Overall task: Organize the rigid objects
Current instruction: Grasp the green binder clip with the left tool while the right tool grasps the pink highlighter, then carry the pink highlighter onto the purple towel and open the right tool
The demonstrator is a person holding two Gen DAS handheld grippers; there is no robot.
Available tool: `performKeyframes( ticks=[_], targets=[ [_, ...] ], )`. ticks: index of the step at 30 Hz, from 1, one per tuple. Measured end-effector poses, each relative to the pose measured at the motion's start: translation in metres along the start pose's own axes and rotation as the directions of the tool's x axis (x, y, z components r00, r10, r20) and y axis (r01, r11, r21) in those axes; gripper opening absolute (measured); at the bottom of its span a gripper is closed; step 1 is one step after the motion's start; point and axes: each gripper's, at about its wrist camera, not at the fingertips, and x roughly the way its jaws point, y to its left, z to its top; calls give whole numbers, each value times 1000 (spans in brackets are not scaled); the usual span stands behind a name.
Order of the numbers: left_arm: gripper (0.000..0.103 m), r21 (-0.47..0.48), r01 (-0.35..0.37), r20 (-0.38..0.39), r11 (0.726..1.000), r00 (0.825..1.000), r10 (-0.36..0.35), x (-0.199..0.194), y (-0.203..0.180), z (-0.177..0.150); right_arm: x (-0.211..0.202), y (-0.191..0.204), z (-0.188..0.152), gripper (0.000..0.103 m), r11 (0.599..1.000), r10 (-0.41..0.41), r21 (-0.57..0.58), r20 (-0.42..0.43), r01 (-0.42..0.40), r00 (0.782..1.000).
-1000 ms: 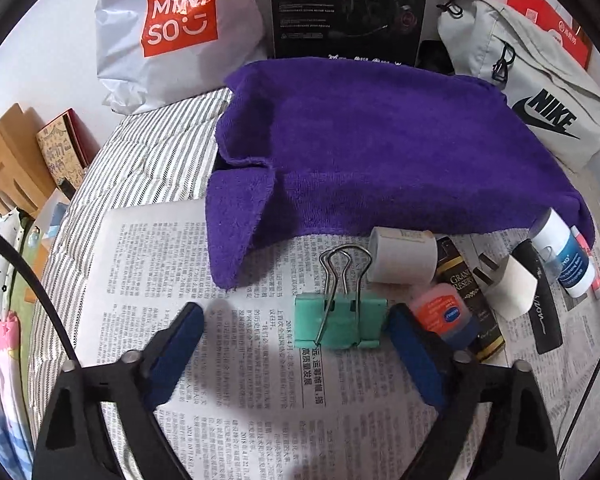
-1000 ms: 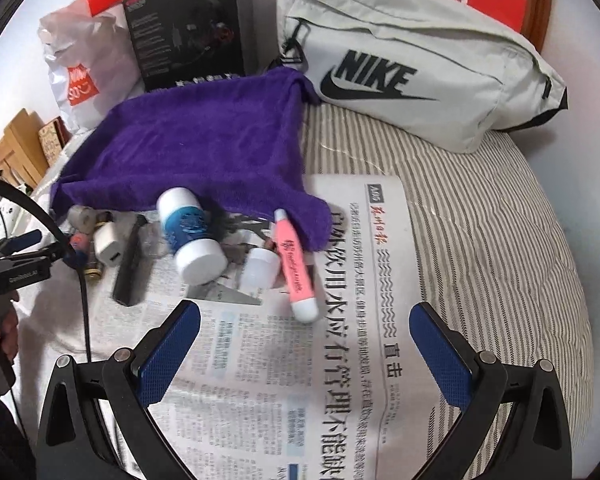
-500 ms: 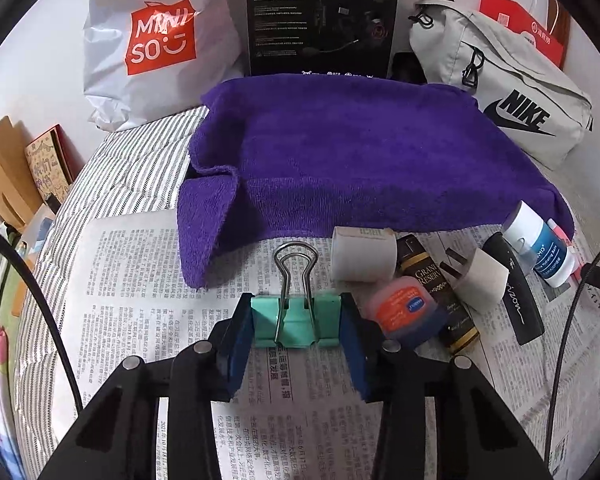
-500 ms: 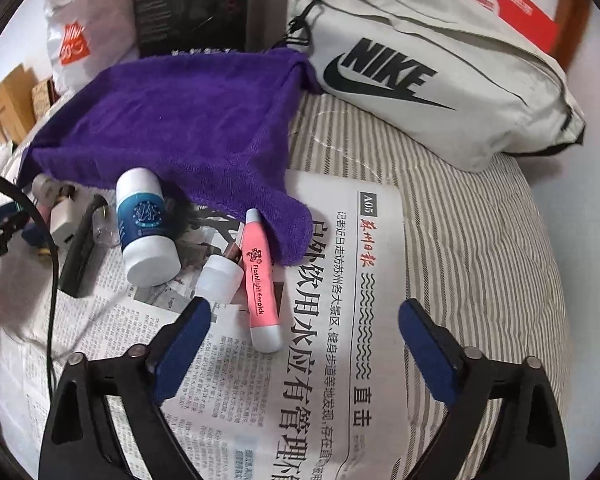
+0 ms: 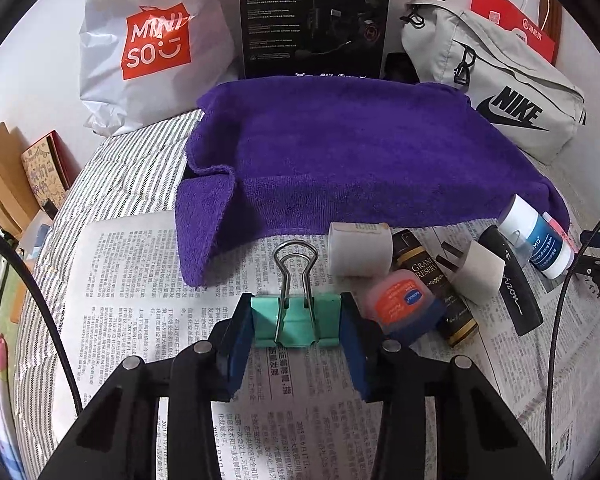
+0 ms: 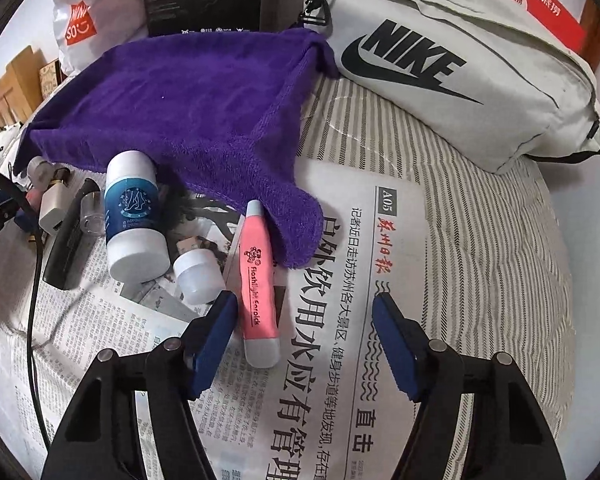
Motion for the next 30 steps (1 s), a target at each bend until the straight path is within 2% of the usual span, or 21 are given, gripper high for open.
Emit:
performKeyframes(
  ticks=[4,7,8,14,16,17,18,23,30],
  targets=[
    [40,-1,1,-1,1000,1000,-1,0,0,0,3,0,2,64,999,36,11,14,-36,999],
    [40,0,4,-4,1000,1000,-4,1,0,1,3,2,5,43,996,85,4,21,-85,996],
    [40,0,3,-3,1000,1000,-3,1,0,0,3,3,6,33,996,92,-4,17,-92,996],
    [39,-9,11,-2,1000,1000,-11,1,1,0,5,8,9,29,995,100,-20,18,-99,995],
    [39,-11,17,0,1000,1000,-17,1,1,-1,6,10,10,25,994,104,-23,16,-104,994],
    [39,-16,23,-1,1000,1000,-23,0,2,-1,6,12,9,17,994,108,-30,12,-108,994],
    [39,-19,27,-3,999,1000,-28,0,3,-1,5,14,8,16,993,112,-37,7,-111,994],
    [40,-10,18,-8,1000,1000,-18,-1,2,-2,5,16,4,16,993,112,-28,13,-112,994],
    [39,-11,25,-6,1000,1000,-25,0,3,-2,2,3,-1,16,986,165,22,12,-165,986]
  ],
)
